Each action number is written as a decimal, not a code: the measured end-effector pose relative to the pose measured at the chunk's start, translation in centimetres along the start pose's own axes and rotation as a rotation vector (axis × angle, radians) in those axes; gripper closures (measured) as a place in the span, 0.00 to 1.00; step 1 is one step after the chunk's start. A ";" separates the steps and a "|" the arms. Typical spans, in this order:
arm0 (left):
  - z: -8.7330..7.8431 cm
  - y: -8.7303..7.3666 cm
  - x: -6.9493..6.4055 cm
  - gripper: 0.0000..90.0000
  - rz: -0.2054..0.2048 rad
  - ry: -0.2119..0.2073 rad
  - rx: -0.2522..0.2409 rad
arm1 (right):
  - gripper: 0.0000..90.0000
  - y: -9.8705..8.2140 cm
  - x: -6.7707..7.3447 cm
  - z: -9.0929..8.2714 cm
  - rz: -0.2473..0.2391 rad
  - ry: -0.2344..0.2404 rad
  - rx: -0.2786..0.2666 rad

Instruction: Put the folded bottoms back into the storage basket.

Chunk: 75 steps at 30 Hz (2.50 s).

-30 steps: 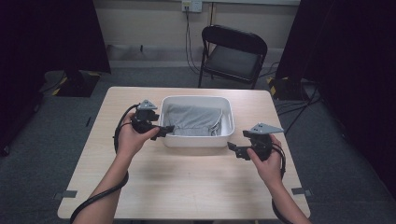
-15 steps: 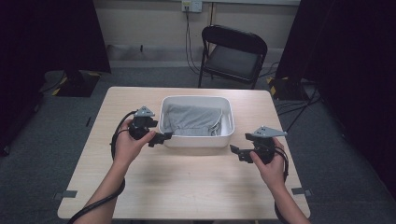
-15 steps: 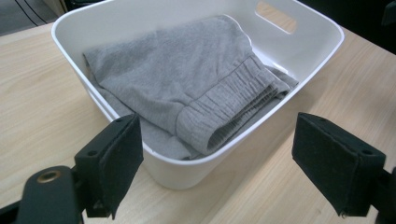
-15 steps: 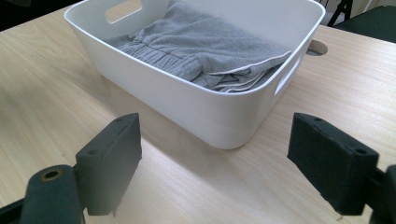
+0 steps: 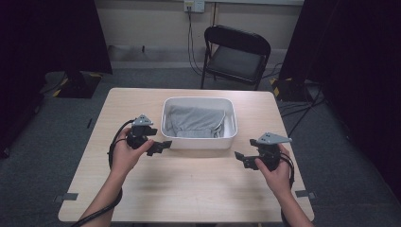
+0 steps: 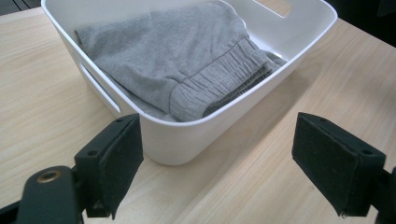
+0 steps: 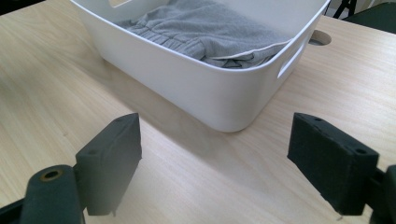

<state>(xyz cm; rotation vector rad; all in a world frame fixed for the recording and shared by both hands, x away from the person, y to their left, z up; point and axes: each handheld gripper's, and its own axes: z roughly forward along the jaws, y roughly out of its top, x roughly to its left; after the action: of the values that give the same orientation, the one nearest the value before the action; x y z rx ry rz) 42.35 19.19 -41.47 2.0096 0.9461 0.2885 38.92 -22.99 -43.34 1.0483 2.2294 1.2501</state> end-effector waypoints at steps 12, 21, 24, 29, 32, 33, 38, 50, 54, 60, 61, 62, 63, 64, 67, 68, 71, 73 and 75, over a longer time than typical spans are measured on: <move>-0.4 -1.6 0.0 0.18 -0.010 -0.002 0.006 | 0.19 -1.2 -0.7 -0.6 0.027 -0.004 0.002; -0.7 -2.7 0.0 0.18 -0.016 -0.006 0.009 | 0.19 -2.1 -1.1 -1.0 0.041 -0.010 0.006; -0.8 -3.2 0.0 0.18 -0.021 -0.004 0.012 | 0.19 -2.5 -1.2 -1.2 0.039 -0.015 0.015; -0.9 -4.2 0.1 0.18 -0.027 -0.007 0.021 | 0.19 -3.4 -1.3 -1.3 0.042 -0.018 0.026; -1.0 -4.6 0.1 0.18 -0.027 -0.009 0.018 | 0.19 -3.7 -1.4 -1.4 0.043 -0.018 0.032; -1.1 -4.8 0.1 0.18 -0.030 -0.010 0.013 | 0.19 -3.9 -1.4 -1.4 0.045 -0.021 0.033; -1.3 -5.5 0.1 0.18 -0.031 -0.010 0.013 | 0.19 -4.3 -1.5 -1.6 0.043 -0.020 0.035; -1.8 -6.4 0.4 0.18 -0.038 0.000 0.015 | 0.19 -5.0 -1.6 -1.8 0.045 -0.021 0.045; -2.0 -6.9 0.5 0.18 -0.042 0.000 0.022 | 0.19 -5.2 -1.6 -1.9 0.044 -0.024 0.049; -2.2 -7.4 0.6 0.18 -0.045 0.002 0.024 | 0.19 -5.5 -1.7 -2.2 0.044 -0.026 0.051; -2.3 -7.5 0.6 0.18 -0.042 0.002 0.024 | 0.19 -5.5 -1.7 -2.2 0.044 -0.026 0.051; -2.3 -7.6 0.6 0.18 -0.043 0.002 0.026 | 0.19 -5.5 -1.7 -2.2 0.041 -0.026 0.050; -2.3 -7.6 0.6 0.18 -0.042 0.002 0.029 | 0.19 -5.5 -1.7 -2.2 0.040 -0.027 0.051; -2.4 -7.8 0.7 0.18 -0.041 0.001 0.026 | 0.19 -5.5 -1.7 -2.3 0.040 -0.028 0.054; -2.5 -8.1 0.7 0.18 -0.043 0.004 0.029 | 0.19 -5.7 -1.7 -2.4 0.033 -0.027 0.058; -2.6 -8.1 0.8 0.18 -0.041 0.003 0.031 | 0.19 -5.7 -1.7 -2.4 0.033 -0.027 0.058; -2.8 -8.5 0.9 0.18 -0.046 0.007 0.033 | 0.19 -6.0 -1.8 -2.6 0.038 -0.030 0.061; -2.9 -8.7 1.0 0.18 -0.047 0.008 0.037 | 0.19 -6.1 -1.8 -2.7 0.038 -0.030 0.062; -3.0 -8.9 1.0 0.18 -0.047 0.010 0.039 | 0.19 -6.2 -1.8 -2.7 0.036 -0.031 0.063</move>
<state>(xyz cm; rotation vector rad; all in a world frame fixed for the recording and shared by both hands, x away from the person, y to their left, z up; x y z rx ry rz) 36.94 24.73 -46.89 2.0201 1.0104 0.2566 35.77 -27.89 -47.17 1.1285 2.2496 1.1774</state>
